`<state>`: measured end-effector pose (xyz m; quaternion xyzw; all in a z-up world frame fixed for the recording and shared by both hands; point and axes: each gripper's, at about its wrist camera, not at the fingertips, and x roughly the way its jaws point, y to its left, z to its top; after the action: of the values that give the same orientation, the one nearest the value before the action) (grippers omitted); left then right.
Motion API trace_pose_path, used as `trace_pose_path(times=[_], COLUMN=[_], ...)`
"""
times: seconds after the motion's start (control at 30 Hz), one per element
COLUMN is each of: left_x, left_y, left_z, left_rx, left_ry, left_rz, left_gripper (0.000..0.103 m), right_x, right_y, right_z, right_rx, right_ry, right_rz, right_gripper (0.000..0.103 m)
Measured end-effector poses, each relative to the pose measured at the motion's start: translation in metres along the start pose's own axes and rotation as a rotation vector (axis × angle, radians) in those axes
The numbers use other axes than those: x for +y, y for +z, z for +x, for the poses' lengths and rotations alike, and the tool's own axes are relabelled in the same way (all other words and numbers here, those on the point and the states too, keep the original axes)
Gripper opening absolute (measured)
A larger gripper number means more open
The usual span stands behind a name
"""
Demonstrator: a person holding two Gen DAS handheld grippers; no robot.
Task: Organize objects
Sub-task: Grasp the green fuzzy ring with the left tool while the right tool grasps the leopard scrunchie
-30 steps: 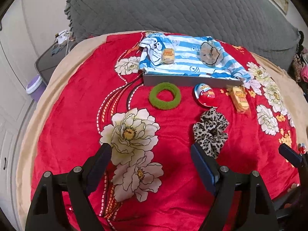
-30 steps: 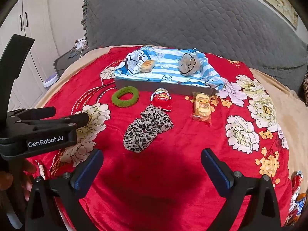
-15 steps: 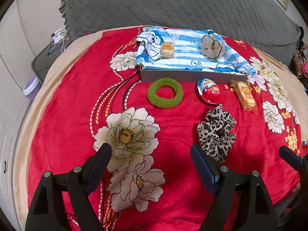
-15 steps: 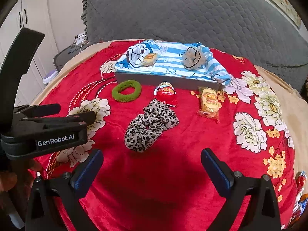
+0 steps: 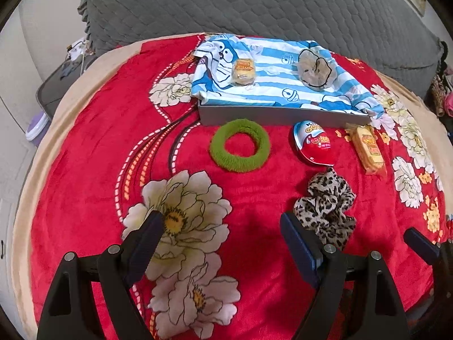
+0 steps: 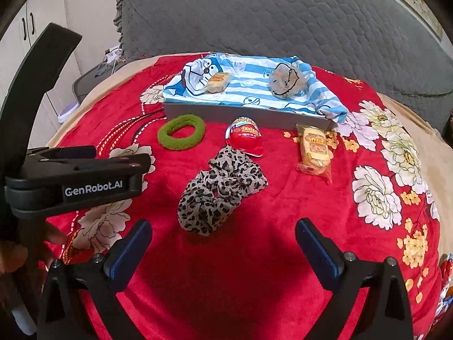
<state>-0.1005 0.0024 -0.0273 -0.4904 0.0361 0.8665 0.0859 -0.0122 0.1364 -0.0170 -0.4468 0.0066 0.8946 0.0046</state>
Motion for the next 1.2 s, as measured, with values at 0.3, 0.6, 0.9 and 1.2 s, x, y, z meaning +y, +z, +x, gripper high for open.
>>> trace_pose_path(times=[0.3, 0.6, 0.9, 1.2], left_x=[-0.002, -0.003, -0.004, -0.006], left_y=[0.013, 0.025, 0.033, 0.041], left_z=[0.027, 0.045, 0.061, 0.077], left_rx=[0.018, 0.019, 0.03, 0.036], left_ry=[-0.016, -0.03, -0.038, -0.044], left_rz=[0.008, -0.006, -0.001, 0.004], left_gripper=[0.085, 0.085, 0.085, 0.085], right_x=[0.002, -0.004, -0.009, -0.011], right_y=[0.005, 0.009, 0.012, 0.013], right_z=[0.02, 0.036, 0.047, 0.058], right_rx=[0.016, 0.033, 0.046, 0.06], right_ry=[0.002, 0.003, 0.001, -0.009], right_rz=[0.006, 0.038, 0.063, 0.068], right_gripper=[0.102, 0.102, 0.102, 0.102])
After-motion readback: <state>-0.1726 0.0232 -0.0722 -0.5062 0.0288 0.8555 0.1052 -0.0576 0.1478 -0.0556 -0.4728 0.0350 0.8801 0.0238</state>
